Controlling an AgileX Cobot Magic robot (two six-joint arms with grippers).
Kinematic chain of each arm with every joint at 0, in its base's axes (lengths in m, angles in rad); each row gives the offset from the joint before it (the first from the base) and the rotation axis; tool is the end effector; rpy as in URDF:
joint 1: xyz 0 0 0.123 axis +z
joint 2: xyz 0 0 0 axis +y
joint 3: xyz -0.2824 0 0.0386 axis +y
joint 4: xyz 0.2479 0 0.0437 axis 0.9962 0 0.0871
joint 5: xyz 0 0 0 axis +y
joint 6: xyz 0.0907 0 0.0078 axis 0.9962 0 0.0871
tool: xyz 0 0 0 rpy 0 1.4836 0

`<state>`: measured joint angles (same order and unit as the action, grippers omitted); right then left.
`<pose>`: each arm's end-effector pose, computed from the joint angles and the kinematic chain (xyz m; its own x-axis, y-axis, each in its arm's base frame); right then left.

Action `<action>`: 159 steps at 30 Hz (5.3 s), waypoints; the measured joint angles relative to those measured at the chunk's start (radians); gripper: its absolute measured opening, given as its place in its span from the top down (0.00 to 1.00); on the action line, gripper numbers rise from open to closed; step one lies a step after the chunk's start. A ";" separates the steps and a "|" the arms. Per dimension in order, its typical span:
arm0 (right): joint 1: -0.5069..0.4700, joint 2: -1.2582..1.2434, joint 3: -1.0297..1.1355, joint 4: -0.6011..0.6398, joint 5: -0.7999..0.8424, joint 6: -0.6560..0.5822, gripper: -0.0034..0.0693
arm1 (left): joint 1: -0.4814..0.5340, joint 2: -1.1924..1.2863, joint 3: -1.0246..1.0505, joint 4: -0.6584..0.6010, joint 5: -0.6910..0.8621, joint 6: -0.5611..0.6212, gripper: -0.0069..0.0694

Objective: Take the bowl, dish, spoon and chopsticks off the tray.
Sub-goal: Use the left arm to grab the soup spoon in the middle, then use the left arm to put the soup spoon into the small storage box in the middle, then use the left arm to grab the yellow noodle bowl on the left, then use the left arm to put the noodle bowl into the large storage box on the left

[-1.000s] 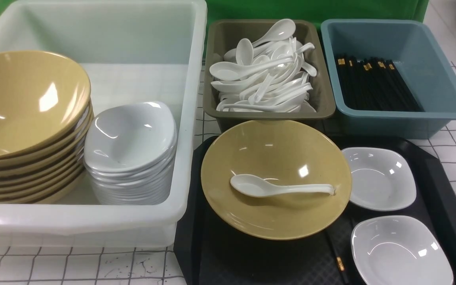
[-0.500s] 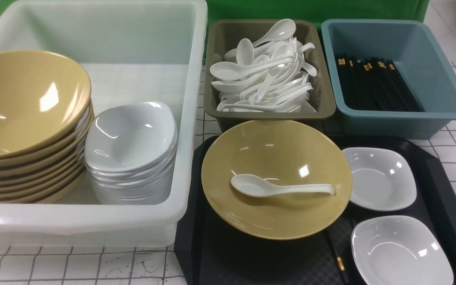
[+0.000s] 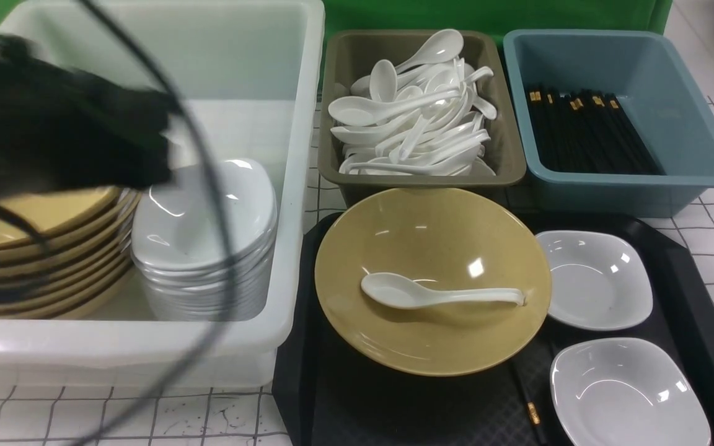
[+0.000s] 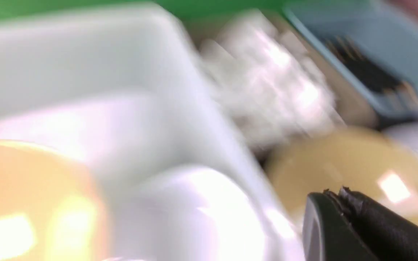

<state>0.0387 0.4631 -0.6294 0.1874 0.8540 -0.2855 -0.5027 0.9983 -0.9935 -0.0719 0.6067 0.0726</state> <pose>0.0760 0.0158 0.3174 -0.5252 -0.1797 -0.8318 -0.2424 0.9685 -0.0562 0.1790 -0.1027 0.3782 -0.4308 0.2523 -0.8665 0.5183 0.8551 -0.0088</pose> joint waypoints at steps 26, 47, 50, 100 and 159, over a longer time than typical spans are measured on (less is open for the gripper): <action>0.088 0.019 0.259 0.090 -0.192 -0.100 0.90 | -0.255 0.882 -0.312 -0.042 -0.025 0.509 0.33; 0.092 0.019 0.263 0.092 -0.214 -0.100 0.90 | -0.244 0.922 -0.585 -0.013 0.200 0.264 0.85; 0.092 0.019 0.263 0.092 -0.215 -0.100 0.90 | -0.220 0.923 -0.719 -0.009 0.228 0.262 0.85; 0.092 0.019 0.263 0.093 -0.212 -0.090 0.89 | -0.113 1.102 -0.900 0.182 0.620 0.046 0.19; 0.092 0.019 0.263 0.093 -0.213 -0.086 0.83 | 0.056 0.795 -0.868 -0.256 0.641 0.293 0.90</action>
<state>0.1308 0.4819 -0.3667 0.2801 0.6407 -0.3710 -0.4468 1.7934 -1.8615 -0.3281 1.2476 0.3653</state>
